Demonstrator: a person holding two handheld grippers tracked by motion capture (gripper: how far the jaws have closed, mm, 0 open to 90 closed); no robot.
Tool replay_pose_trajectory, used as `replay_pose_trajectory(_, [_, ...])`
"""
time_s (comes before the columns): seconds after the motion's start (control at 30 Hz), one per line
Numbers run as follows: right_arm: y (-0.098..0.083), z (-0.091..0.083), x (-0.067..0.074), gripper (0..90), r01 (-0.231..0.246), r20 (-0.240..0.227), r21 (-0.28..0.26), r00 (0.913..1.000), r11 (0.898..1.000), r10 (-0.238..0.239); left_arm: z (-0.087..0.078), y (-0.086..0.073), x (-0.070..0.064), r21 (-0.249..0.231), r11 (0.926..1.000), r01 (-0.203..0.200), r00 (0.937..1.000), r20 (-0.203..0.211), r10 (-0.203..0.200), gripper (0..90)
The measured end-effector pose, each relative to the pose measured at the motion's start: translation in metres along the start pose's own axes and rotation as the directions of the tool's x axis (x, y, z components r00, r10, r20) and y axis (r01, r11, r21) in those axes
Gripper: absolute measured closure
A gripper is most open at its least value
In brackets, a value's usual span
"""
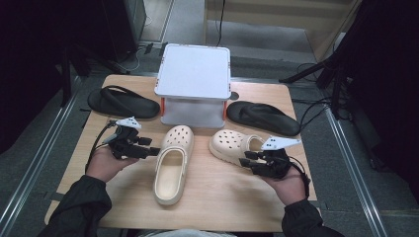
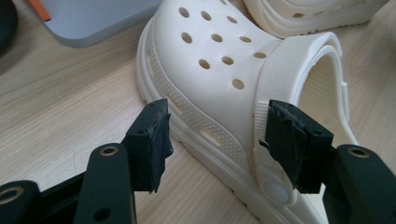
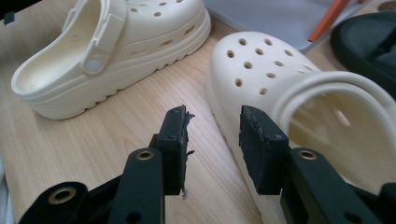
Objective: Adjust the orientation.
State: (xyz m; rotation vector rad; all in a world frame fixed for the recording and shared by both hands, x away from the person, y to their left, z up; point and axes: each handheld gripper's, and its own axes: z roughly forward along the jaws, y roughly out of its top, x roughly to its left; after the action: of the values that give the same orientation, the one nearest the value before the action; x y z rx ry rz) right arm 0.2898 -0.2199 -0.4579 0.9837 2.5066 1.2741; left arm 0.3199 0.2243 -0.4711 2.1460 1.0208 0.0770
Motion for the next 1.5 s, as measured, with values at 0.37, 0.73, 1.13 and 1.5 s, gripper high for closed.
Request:
replay_pose_trajectory(0.37, [-0.012,-0.006,-0.016,61.7,-0.032,0.062,-0.006,0.9975,0.999,0.033,0.004,0.003,0.004,-0.01,0.9999,-0.009,0.9999,-0.014,0.009,41.1])
replay_pose_trajectory(0.73, [-0.012,0.021,-0.026,62.8,-0.014,0.053,0.069,0.9985,0.998,0.01,0.004,0.001,0.002,-0.012,0.9999,-0.01,0.9998,-0.018,0.01,41.0])
replay_pose_trajectory(1.13, [-0.001,0.048,-0.039,77.0,0.051,-0.058,0.128,0.9974,0.991,-0.044,-0.001,-0.006,-0.001,-0.014,0.9999,0.0,0.9998,-0.02,0.0,40.7])
replay_pose_trajectory(1.5, [0.016,0.047,-0.028,78.2,0.042,-0.08,0.109,0.9962,0.993,-0.033,-0.007,-0.011,-0.003,-0.022,0.9997,0.009,0.9993,-0.035,-0.01,41.1])
